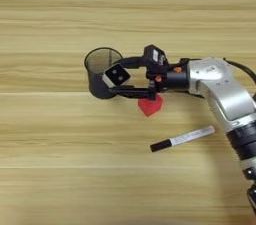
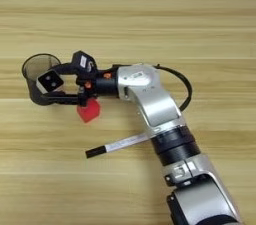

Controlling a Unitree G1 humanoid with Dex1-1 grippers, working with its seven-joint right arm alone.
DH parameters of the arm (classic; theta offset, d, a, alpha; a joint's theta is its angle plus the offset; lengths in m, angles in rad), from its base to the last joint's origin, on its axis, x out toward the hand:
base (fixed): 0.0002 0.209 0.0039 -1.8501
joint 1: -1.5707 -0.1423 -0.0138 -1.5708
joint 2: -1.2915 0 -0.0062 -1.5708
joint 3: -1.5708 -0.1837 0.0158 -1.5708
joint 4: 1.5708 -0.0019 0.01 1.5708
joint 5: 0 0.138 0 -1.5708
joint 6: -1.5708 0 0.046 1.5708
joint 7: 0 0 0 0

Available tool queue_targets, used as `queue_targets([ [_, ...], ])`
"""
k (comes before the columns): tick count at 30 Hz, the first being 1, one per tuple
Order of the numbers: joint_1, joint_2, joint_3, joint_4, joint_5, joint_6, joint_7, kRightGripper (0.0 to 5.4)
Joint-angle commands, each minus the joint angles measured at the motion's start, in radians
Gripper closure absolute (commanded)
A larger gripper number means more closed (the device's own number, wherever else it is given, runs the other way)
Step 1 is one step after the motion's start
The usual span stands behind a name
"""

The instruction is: Move the objects on the table

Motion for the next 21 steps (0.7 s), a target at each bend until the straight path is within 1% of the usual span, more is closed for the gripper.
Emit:
queue_targets([
  [1, -0.043, -0.029, -0.02, -0.018, 0.013, -0.065, -0.006, 2.27],
  [5, -0.028, -0.036, -0.003, -0.015, 0.012, -0.074, 0.013, 2.27],
  [12, 0.021, -0.054, 0.036, -0.003, -0.015, -0.101, 0.036, 2.27],
  [17, 0.047, -0.057, 0.078, 0.053, -0.078, -0.159, 0.013, 2.27],
  [21, 0.053, -0.045, 0.093, 0.092, -0.104, -0.184, 0.003, 2.27],
])
